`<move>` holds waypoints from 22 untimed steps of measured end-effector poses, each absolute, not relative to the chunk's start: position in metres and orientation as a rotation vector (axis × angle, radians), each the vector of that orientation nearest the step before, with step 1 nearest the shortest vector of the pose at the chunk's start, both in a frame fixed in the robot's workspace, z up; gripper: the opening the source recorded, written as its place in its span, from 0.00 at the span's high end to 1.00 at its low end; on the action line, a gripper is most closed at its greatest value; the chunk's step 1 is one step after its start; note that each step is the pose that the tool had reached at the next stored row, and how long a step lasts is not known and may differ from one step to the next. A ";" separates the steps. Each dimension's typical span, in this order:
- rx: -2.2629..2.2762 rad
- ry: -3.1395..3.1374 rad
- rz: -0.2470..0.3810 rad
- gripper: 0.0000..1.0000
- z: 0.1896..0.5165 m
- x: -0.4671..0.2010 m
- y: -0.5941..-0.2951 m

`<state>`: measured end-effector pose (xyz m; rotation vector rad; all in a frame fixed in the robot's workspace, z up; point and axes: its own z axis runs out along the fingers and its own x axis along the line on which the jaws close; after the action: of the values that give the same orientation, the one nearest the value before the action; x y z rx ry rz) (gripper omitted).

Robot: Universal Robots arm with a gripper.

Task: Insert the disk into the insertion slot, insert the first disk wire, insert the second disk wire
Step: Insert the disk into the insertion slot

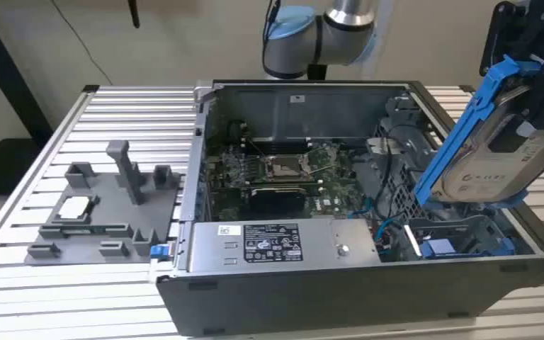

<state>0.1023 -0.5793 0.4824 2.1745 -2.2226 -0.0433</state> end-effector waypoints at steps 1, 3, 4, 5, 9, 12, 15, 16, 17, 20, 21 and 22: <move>2.174 -2.223 -0.044 0.67 0.482 0.102 -0.579; 2.173 -2.221 -0.047 0.67 0.482 0.102 -0.579; 2.173 -2.221 -0.047 0.67 0.482 0.102 -0.579; 2.173 -2.221 -0.047 0.67 0.482 0.102 -0.579; 2.173 -2.221 -0.047 0.67 0.481 0.102 -0.579; 2.173 -2.221 -0.047 0.67 0.479 0.103 -0.580; 2.173 -2.221 -0.047 0.67 0.477 0.104 -0.581; 2.173 -2.221 -0.047 0.67 0.476 0.104 -0.581; 2.173 -2.221 -0.047 0.67 0.475 0.105 -0.581; 2.173 -2.221 -0.046 0.67 0.471 0.106 -0.582; 2.173 -2.221 -0.046 0.67 0.470 0.107 -0.582; 2.173 -2.222 -0.045 0.67 0.469 0.108 -0.582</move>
<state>0.1078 -0.5818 0.4687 2.1734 -2.2216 -0.0454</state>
